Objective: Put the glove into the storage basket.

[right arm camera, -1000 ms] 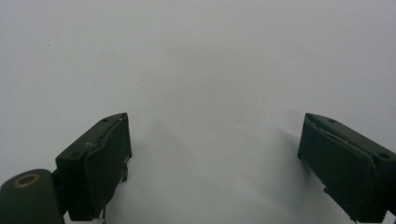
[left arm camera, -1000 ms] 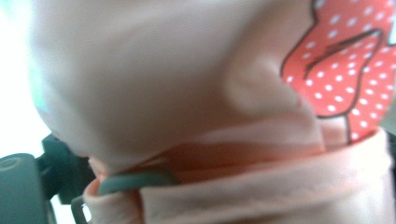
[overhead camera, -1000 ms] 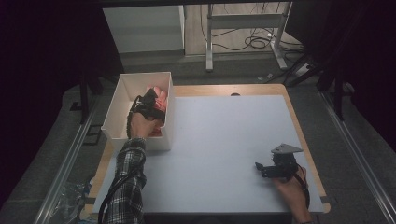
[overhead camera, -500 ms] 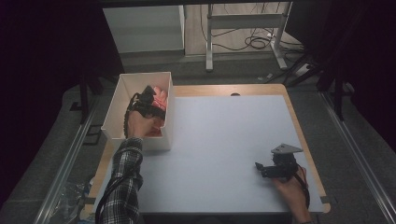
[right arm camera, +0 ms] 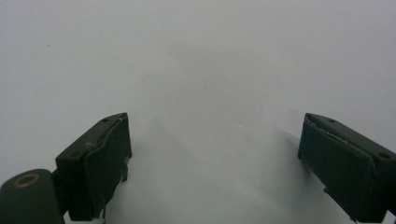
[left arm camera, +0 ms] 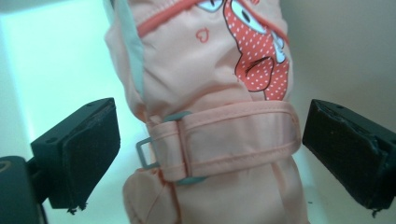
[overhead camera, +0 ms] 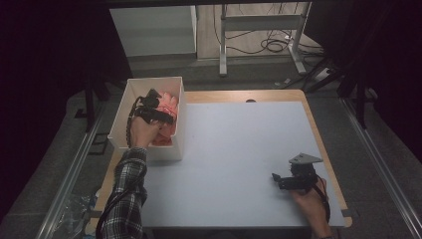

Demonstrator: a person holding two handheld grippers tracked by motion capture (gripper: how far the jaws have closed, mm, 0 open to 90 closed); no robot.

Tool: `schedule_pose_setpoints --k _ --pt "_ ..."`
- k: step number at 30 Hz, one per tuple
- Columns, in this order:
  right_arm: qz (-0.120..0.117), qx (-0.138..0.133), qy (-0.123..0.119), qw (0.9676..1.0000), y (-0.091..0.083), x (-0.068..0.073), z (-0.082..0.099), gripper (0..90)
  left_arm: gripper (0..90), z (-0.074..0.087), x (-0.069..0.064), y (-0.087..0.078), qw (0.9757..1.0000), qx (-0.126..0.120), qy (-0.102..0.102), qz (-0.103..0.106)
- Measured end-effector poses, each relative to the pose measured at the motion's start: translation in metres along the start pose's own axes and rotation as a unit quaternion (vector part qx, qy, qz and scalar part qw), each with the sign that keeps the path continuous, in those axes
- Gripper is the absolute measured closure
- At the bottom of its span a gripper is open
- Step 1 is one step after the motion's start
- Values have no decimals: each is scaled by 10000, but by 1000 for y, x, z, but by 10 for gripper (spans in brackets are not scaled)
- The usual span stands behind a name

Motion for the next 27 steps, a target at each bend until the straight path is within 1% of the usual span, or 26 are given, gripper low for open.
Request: schedule_pose_setpoints --k 7,9,10,12,16,20,22,24,27 --pt "0 1 1 10000 0 0 0 99 31 3 2 -10 9998 -153 143 -29" --pt "-2 1 2 10000 0 0 0 99 27 4 3 -13 9996 -210 165 -18" --pt "-2 1 2 10000 0 0 0 99 26 5 3 -14 9995 -281 141 6" --pt "0 1 1 10000 0 0 0 99 25 6 4 -17 9993 -337 177 62" --pt "-1 2 2 10000 0 0 0 99 23 7 2 -24 9984 -512 218 137" --pt "1 1 1 10000 0 0 0 99 22 8 -1 -32 9973 -640 320 158" --pt "-1 1 3 10000 0 0 0 99 22 9 -3 -35 9967 -706 347 210" --pt "2 2 2 10000 0 0 0 99 23 10 -4 -38 9961 -752 410 232" --pt "2 2 1 10000 0 0 0 99 23 12 -6 -41 9954 -793 454 274"
Point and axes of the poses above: each handheld gripper's, and its own axes: y roughly forward along the jaws, z roughly out of its underside, x roughly to its left, the point moved 1 cm from there along y, roughly forward along the jaws, and after that the axes turned 1 degree about -z, right-handed, at the moved point
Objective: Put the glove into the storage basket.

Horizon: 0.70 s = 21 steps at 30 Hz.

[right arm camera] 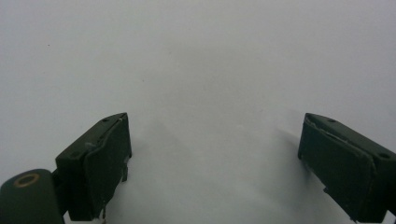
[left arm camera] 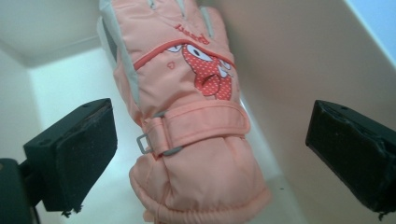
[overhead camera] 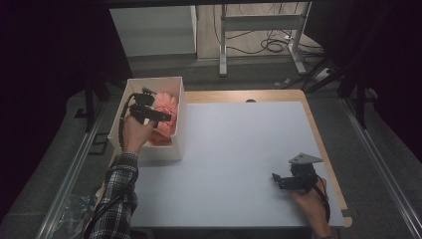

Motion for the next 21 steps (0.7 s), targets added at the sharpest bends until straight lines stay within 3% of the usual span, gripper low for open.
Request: schedule_pose_setpoints --k 13,21 --pt "3 -1 -2 10000 0 0 0 99 24 5 -7 -23 9991 -318 223 197" --pt "1 -2 -1 10000 0 0 0 99 27 7 -18 -38 9973 -501 449 303"
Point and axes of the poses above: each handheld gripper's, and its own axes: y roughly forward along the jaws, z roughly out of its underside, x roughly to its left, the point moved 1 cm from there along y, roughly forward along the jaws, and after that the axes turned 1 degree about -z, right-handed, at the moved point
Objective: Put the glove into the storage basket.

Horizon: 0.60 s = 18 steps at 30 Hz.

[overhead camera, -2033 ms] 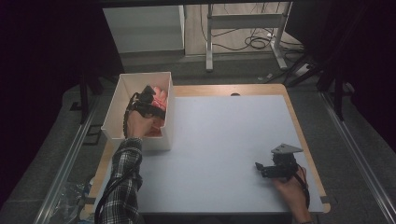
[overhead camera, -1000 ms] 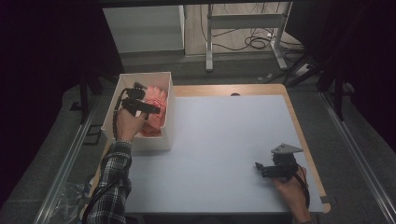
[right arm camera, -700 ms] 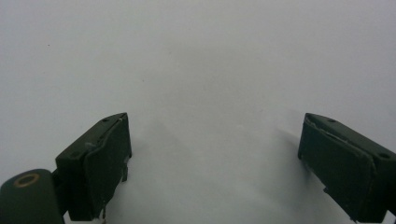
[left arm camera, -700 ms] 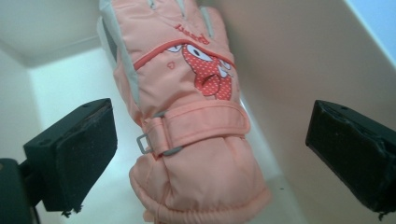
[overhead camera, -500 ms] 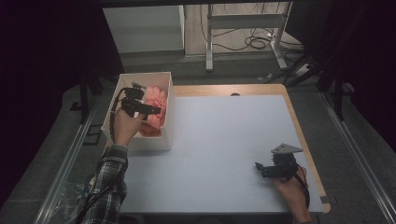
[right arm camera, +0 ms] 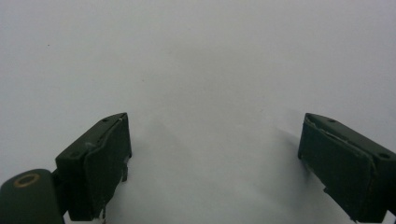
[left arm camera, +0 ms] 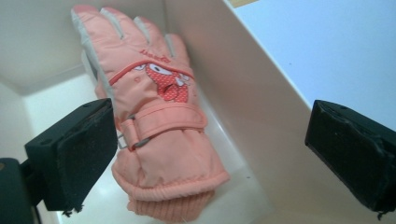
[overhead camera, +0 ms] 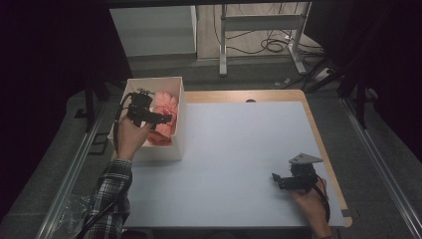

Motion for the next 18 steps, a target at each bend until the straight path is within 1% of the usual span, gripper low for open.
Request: schedule_pose_setpoints --k 9,18 --pt "2 0 -1 10000 0 0 0 99 28 0 -14 -13 9996 -141 228 103" --pt "2 1 -2 10000 0 0 0 99 30 1 -31 -22 9987 -245 392 235"
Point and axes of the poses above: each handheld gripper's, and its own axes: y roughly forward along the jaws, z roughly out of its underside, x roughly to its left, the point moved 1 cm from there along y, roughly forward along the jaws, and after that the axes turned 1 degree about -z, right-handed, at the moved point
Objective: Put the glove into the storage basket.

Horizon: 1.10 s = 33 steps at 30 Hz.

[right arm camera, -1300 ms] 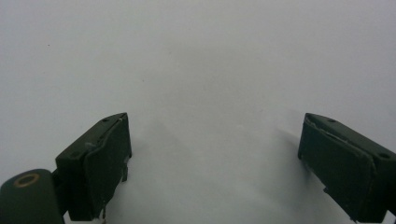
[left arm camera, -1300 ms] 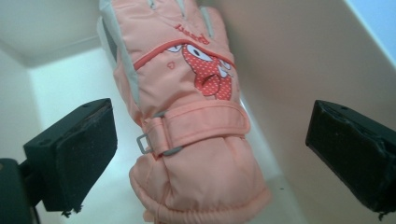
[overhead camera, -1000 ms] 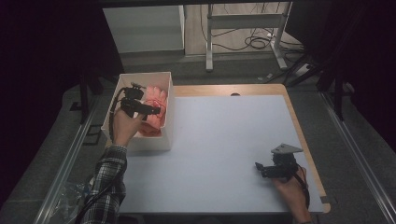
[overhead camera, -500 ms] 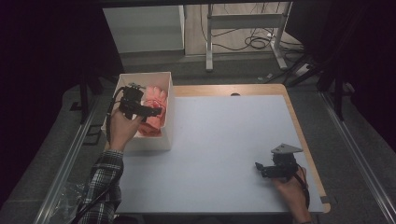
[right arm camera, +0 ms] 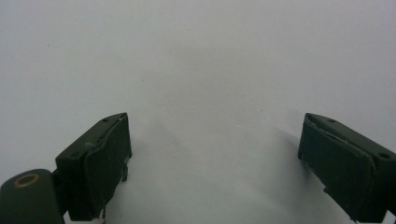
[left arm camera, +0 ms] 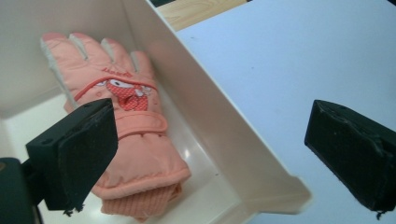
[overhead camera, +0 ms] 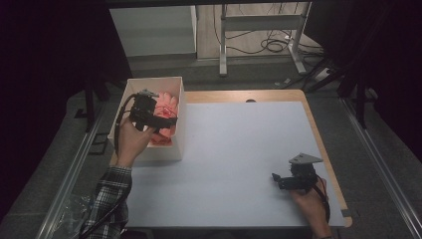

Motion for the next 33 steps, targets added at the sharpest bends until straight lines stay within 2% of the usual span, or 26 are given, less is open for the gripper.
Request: schedule_pose_setpoints --k 10,18,23,28,33 --pt "2 0 1 10000 0 0 0 99 30 0 -23 4 9995 -66 224 212" --pt "1 -2 -1 10000 0 0 0 99 30 -2 -46 12 9981 -71 466 399" --pt "-1 -2 -1 10000 0 0 0 99 30 -5 -63 18 9967 -88 605 541" --pt "-4 -3 -2 10000 0 0 0 99 30 -9 -81 26 9943 -72 797 699" --pt "-1 -6 0 10000 0 0 0 99 30 -11 -96 32 9921 -105 899 865"
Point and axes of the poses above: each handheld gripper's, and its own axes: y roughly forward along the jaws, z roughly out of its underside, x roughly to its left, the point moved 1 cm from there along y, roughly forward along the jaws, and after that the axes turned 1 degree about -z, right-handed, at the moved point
